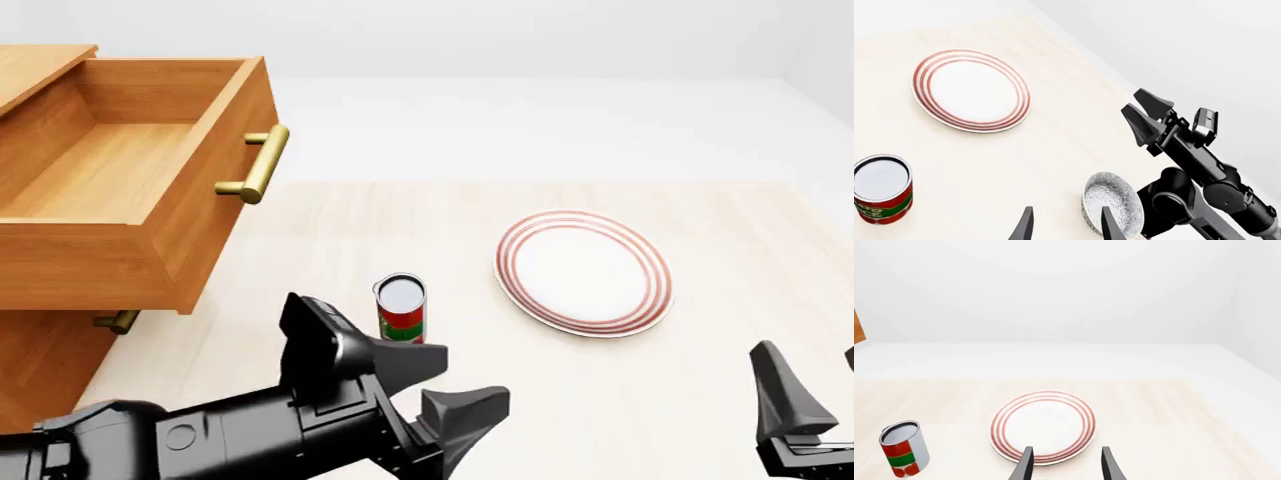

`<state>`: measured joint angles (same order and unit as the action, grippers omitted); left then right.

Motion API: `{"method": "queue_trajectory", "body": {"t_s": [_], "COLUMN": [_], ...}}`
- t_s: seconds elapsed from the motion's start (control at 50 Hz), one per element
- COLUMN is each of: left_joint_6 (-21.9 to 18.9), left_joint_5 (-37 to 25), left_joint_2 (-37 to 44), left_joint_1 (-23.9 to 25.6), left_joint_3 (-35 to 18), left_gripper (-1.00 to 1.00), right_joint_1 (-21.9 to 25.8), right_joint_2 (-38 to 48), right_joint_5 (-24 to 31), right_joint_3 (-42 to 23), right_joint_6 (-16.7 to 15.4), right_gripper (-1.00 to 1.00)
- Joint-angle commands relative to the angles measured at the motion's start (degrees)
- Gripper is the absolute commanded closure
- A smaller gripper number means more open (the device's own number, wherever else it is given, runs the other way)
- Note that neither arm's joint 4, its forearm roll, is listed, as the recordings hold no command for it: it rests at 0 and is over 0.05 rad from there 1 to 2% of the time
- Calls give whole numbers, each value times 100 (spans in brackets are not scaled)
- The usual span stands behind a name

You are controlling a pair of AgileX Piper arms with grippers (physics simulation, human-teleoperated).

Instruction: Put the bowl in the top drawer of the cabinet.

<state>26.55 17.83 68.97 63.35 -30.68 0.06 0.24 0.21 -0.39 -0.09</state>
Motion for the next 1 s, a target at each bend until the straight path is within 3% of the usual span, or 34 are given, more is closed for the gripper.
{"method": "queue_trajectory", "body": {"t_s": [0.02, 1.0], "left_joint_6": [134, 982], "left_joint_5": [233, 720], "left_joint_2": [389, 1508], "left_joint_1": [78, 249], "left_joint_3": [-136, -369], "left_gripper": [-100, -100], "right_joint_1": [0, 0], "right_joint_2": [1, 4], "right_joint_5": [-11, -16], "right_joint_3": [11, 14], "right_joint_6": [1, 0], "right_gripper": [-100, -100]}}
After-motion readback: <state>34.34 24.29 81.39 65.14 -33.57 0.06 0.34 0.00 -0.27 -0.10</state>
